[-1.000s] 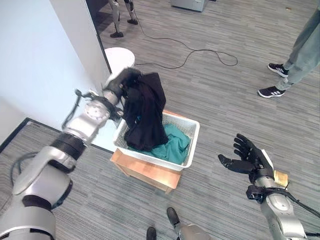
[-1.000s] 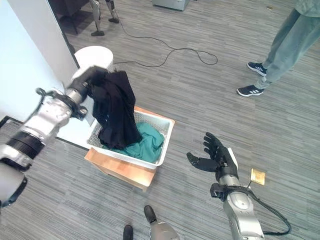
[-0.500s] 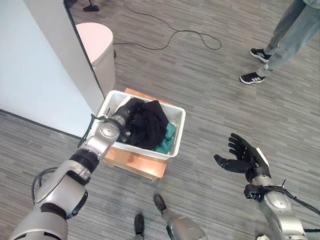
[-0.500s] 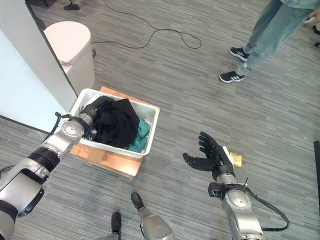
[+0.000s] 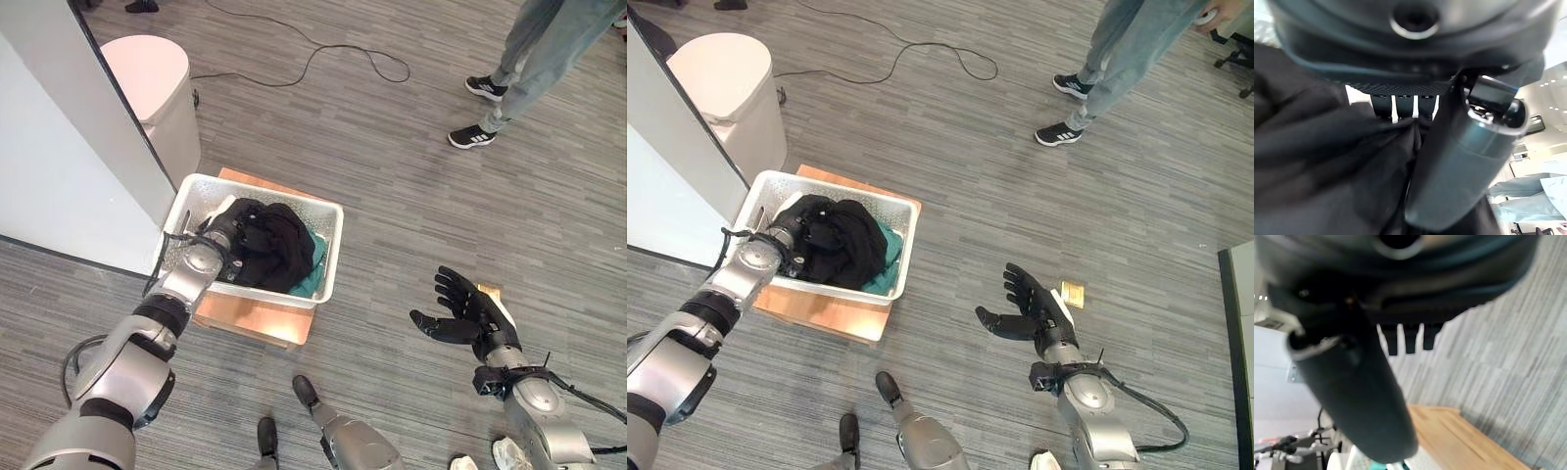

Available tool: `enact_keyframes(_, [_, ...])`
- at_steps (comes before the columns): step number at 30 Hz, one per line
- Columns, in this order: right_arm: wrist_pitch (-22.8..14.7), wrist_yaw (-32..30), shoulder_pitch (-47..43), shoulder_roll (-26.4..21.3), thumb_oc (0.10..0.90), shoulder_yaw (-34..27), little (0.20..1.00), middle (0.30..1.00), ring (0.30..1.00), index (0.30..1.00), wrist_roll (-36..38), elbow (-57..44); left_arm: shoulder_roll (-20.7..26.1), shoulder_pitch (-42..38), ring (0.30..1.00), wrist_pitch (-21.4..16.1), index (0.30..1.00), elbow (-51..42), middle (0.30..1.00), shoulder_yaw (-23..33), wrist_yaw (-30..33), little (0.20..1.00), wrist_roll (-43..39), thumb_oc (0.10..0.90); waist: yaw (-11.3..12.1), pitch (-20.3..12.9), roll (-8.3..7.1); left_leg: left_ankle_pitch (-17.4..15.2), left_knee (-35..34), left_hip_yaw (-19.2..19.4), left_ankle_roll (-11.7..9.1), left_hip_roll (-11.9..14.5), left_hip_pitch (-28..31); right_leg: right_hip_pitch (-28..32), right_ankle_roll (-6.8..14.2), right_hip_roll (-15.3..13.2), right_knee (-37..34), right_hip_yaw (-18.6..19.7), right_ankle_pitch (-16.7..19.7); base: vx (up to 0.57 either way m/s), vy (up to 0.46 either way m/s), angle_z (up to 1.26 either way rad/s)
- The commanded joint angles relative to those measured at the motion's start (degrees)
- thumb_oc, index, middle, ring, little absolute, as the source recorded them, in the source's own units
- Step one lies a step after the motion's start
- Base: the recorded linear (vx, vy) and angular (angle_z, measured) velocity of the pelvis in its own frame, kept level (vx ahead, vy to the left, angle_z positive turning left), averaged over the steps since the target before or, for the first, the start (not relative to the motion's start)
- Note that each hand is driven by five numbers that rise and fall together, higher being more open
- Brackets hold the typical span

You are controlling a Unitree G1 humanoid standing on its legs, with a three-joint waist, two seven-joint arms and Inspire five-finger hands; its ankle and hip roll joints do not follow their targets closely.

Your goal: Pick up bed clothes into laundry basket.

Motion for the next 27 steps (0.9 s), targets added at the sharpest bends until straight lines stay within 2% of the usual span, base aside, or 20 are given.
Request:
enact_keyframes(1, [-3.0, 1.6, 0.2, -4.9, 0.800, -6.5, 0.900, 0.900, 0.900, 0.900, 0.2, -4.5, 7.2, -16.1, 0.900, -5.5, 0.900, -7.7, 0.900, -3.7, -1.2, 0.900, -2.2, 0.800, 2.6, -5.0, 2.28, -1.3, 0.0, -3.1, -1.9, 1.5, 0.4, 5.0, 6.7, -2.8, 0.1, -2.5, -8.9, 0.04, 0.006, 0.08])
enact_keyframes(3, [-3.0, 2.4, 0.4, -5.2, 0.800, -6.4, 0.900, 0.900, 0.900, 0.900, 0.8, -4.8, 12.3, -18.0, 0.900, -6.2, 0.900, -12.5, 0.900, -7.1, -4.2, 0.900, -5.1, 0.800, 3.8, -5.7, 3.76, -1.2, 0.0, -3.8, -1.9, 1.2, 0.6, 5.6, 6.8, -3.3, 0.1, -3.2, -9.0, 0.04, 0.003, 0.22])
enact_keyframes(5, [-3.0, 2.7, 0.6, -5.0, 0.800, -6.5, 0.900, 0.900, 0.900, 0.900, 0.7, -5.1, 14.7, -18.9, 0.900, -6.4, 0.900, -14.5, 0.900, -8.4, -4.6, 0.900, -5.9, 0.800, 4.0, -5.8, 4.00, -1.2, 0.0, -4.2, -2.0, 1.0, 0.7, 5.9, 6.9, -3.5, 0.1, -3.6, -9.2, 0.03, 0.001, 0.22])
enact_keyframes(6, [-3.1, 3.4, 1.7, -4.8, 0.800, -6.6, 0.900, 0.900, 0.900, 0.900, 0.2, -5.5, 19.9, -20.2, 0.900, -7.6, 0.900, -18.3, 0.900, -9.8, -5.2, 0.900, -7.8, 0.800, 5.1, -6.5, 4.94, -1.0, 0.0, -4.9, -2.0, 0.7, 0.8, 6.3, 7.0, -3.9, 0.1, -4.3, -9.4, 0.02, -0.006, 0.21])
enact_keyframes(7, [-3.1, 3.4, 1.6, -4.7, 0.800, -6.5, 0.900, 0.900, 0.900, 0.900, 0.1, -5.5, 20.1, -20.2, 0.900, -7.5, 0.900, -18.5, 0.900, -9.9, -5.2, 0.900, -7.9, 0.800, 4.9, -6.5, 4.82, -1.0, 0.0, -5.0, -2.0, 0.7, 0.8, 6.3, 7.0, -3.9, 0.1, -4.4, -9.4, 0.04, 0.000, 0.28])
enact_keyframes(8, [-3.3, 3.6, 2.4, -4.5, 0.800, -6.8, 0.900, 0.900, 0.900, 0.900, -0.4, -6.0, 24.7, -20.6, 0.900, -8.9, 0.900, -22.7, 0.900, -9.9, -5.1, 0.900, -9.7, 0.800, 6.0, -7.1, 5.34, -0.8, 0.0, -5.6, -2.1, 0.5, 0.8, 6.6, 7.2, -4.3, 0.1, -5.2, -9.5, 0.02, 0.006, 0.29])
enact_keyframes(9, [-3.3, 3.7, 2.4, -4.5, 0.800, -6.7, 0.900, 0.900, 0.900, 0.900, -0.5, -6.0, 24.9, -20.4, 0.900, -8.8, 0.900, -22.9, 0.900, -9.8, -5.1, 0.900, -9.7, 0.800, 5.8, -7.1, 5.29, -0.8, 0.0, -5.7, -2.1, 0.5, 0.8, 6.6, 7.2, -4.3, 0.1, -5.3, -9.5, 0.03, -0.002, 0.25])
enact_keyframes(11, [-3.5, 3.6, 3.1, -4.1, 0.800, -7.8, 0.900, 0.900, 0.900, 0.900, -1.1, -6.5, 29.7, -20.2, 0.900, -10.6, 0.900, -27.5, 0.900, -8.2, -4.1, 0.900, -11.4, 0.800, 7.1, -7.7, 5.43, -0.7, 0.0, -6.2, -2.2, 0.3, 0.8, 6.9, 7.3, -4.7, 0.1, -6.1, -9.7, 0.03, -0.009, 0.23])
enact_keyframes(13, [-3.9, 3.2, 3.7, -3.6, 0.800, -9.4, 0.900, 0.900, 0.900, 0.900, -1.8, -8.2, 32.9, -13.5, 0.900, -12.6, 0.900, -33.0, 0.900, 0.9, -2.0, 0.900, -15.5, 0.800, 8.2, -8.2, 5.37, -0.7, 0.0, -7.0, -2.2, 0.0, 1.0, 7.4, 7.4, -5.1, 0.1, -7.4, -9.9, 0.03, 0.000, 0.25])
enact_keyframes(14, [-4.4, 2.6, 3.4, -2.2, 0.800, -10.6, 0.900, 0.900, 0.900, 0.900, -2.3, -8.8, 33.5, -9.6, 0.900, -14.7, 0.900, -34.9, 0.900, 6.4, -0.4, 0.900, -18.4, 0.800, 9.8, -8.4, 4.31, -0.7, 0.0, -7.4, -2.2, -0.1, 0.9, 7.5, 7.3, -5.2, 0.1, -8.0, -10.0, -0.01, -0.002, 0.29])
enact_keyframes(15, [-4.7, 1.7, 2.4, -2.2, 0.800, -11.2, 0.900, 0.900, 0.900, 0.900, -3.0, -9.8, 33.1, 4.7, 0.900, -15.0, 0.900, -41.7, 0.900, 19.1, 0.0, 0.900, -19.5, 0.800, 11.2, -8.8, 4.16, -0.1, 0.0, -8.0, -2.2, -0.5, 0.7, 7.6, 7.2, -5.5, 0.1, -8.6, -9.5, 0.02, 0.000, 0.20])
enact_keyframes(16, [-4.7, 1.7, 2.4, -2.7, 0.800, -10.9, 0.900, 0.900, 0.900, 0.900, -3.0, -9.8, 33.0, 6.6, 0.900, -14.8, 0.900, -42.4, 0.900, 20.8, 0.0, 0.900, -19.4, 0.800, 10.9, -9.0, 4.63, -0.7, 0.0, -7.9, -2.1, -0.4, 1.0, 7.8, 7.2, -5.5, 0.1, -8.6, -10.1, 0.00, 0.010, 0.15])
enact_keyframes(17, [-4.9, 1.2, -0.2, -2.0, 0.800, -11.9, 0.900, 0.900, 0.900, 0.900, -3.6, -11.6, 31.7, 23.0, 0.900, -15.5, 0.900, -48.4, 0.900, 34.6, 0.1, 0.900, -17.9, 0.800, 13.6, -9.6, 3.91, -0.3, 0.0, -8.4, -2.0, -0.6, 0.9, 8.1, 6.9, -5.8, 0.1, -9.6, -9.7, 0.02, 0.021, 0.15])
enact_keyframes(19, [-5.3, 0.5, -5.1, -1.8, 0.800, -9.4, 0.900, 0.900, 0.900, 0.900, -3.4, -12.8, 23.1, 38.2, 0.900, -16.2, 0.900, -52.2, 0.900, 47.9, 1.0, 0.900, -19.5, 0.800, 14.6, -9.5, 3.97, -0.7, 0.0, -8.6, -1.6, -0.6, 1.6, 8.5, 6.4, -6.1, 1.6, -10.2, -9.8, -0.02, 0.022, 0.08])
enact_keyframes(20, [-5.3, 0.5, -5.3, -1.9, 0.800, -9.1, 0.900, 0.900, 0.900, 0.900, -3.4, -12.7, 22.9, 39.1, 0.900, -16.1, 0.900, -52.6, 0.900, 48.7, 1.0, 0.900, -19.5, 0.800, 14.3, -9.7, 4.11, -0.8, 0.0, -8.6, -1.5, -0.6, 1.6, 8.5, 6.4, -6.0, 1.5, -10.2, -10.0, 0.00, 0.000, 0.00])
enact_keyframes(23, [-5.3, 0.8, -12.0, 1.3, 0.800, -5.0, 0.900, 0.900, 0.900, 0.900, -3.4, -14.9, 5.3, 51.0, 0.900, -16.1, 0.900, -54.2, 0.900, 55.8, 0.7, 0.900, -22.0, 0.800, 18.4, -8.6, 4.28, -1.2, 0.0, -10.1, -0.2, -0.6, 2.6, 4.0, 6.3, -5.7, 12.6, -11.9, -11.9, -0.03, 0.064, 0.13])
enact_keyframes(24, [-5.0, 1.3, -12.0, 2.7, 0.800, -4.7, 0.900, 0.900, 0.900, 0.900, -3.3, -16.0, 0.0, 52.8, 0.900, -15.6, 0.900, -53.6, 0.900, 55.5, -0.1, 0.900, -23.6, 0.800, 19.3, -7.9, 4.67, -0.8, 0.0, -11.8, 0.1, -1.0, 2.9, 2.4, 6.7, -5.9, 17.4, -12.1, -12.8, 0.00, 0.050, 0.33])
enact_keyframes(25, [-4.7, 1.8, -10.2, 5.1, 0.800, -5.5, 0.900, 0.900, 0.900, 0.900, -4.0, -16.9, -7.8, 56.2, 0.900, -14.2, 0.900, -52.2, 0.900, 52.5, -2.0, 0.900, -25.3, 0.800, 19.7, -7.3, 5.20, 0.3, 0.2, -17.3, 0.0, -2.3, 3.2, 0.8, 6.8, -5.4, 23.0, -10.6, -13.8, 0.06, 0.024, 0.73])
enact_keyframes(26, [-4.6, 2.4, -8.8, 5.7, 0.800, -6.3, 0.900, 0.900, 0.900, 0.900, -4.8, -17.9, -10.6, 57.2, 0.900, -13.3, 0.900, -51.2, 0.900, 50.4, -3.2, 0.900, -26.2, 0.800, 19.0, -7.5, 5.38, 0.7, 0.2, -20.9, -0.2, -3.1, 3.3, 0.9, 6.1, -3.5, 24.3, -7.6, -15.8, 0.05, -0.005, 1.19])
enact_keyframes(27, [-4.5, 2.5, -8.6, 5.7, 0.800, -6.4, 0.900, 0.900, 0.900, 0.900, -4.8, -18.1, -10.7, 57.3, 0.900, -13.4, 0.900, -51.2, 0.900, 50.3, -3.3, 0.900, -26.2, 0.800, 18.8, -7.6, 5.50, 1.0, 0.1, -21.2, -0.3, -3.1, 3.1, 0.8, 6.2, -3.6, 24.2, -7.8, -15.5, 0.03, -0.002, 2.06])
